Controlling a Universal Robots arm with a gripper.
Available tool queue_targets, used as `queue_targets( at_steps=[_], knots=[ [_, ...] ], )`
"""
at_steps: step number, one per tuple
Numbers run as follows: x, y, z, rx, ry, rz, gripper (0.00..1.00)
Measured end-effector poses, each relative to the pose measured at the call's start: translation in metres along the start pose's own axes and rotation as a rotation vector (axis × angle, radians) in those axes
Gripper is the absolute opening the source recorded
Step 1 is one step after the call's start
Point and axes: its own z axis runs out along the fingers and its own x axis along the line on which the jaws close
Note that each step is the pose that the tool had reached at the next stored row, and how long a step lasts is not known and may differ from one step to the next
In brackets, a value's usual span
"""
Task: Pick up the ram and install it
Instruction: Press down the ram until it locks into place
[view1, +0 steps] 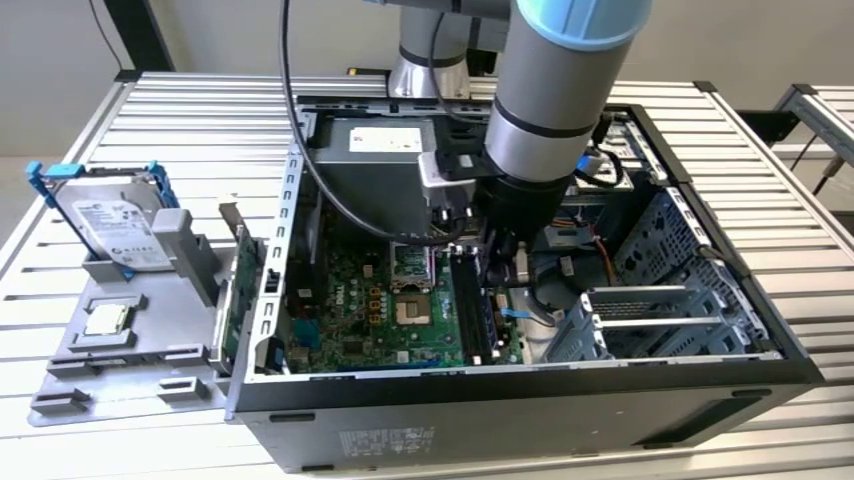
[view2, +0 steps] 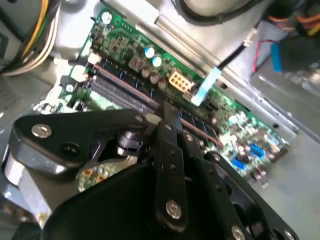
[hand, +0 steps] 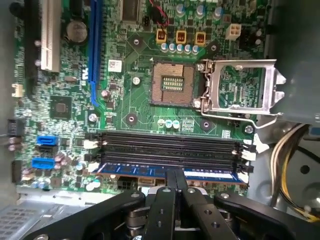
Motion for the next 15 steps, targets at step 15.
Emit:
queue_targets(
  at_steps=[15],
  knots=[
    [-0.0005,-0.0002,-0.0323,0.0013,-0.001,0.0,0.0]
  ],
)
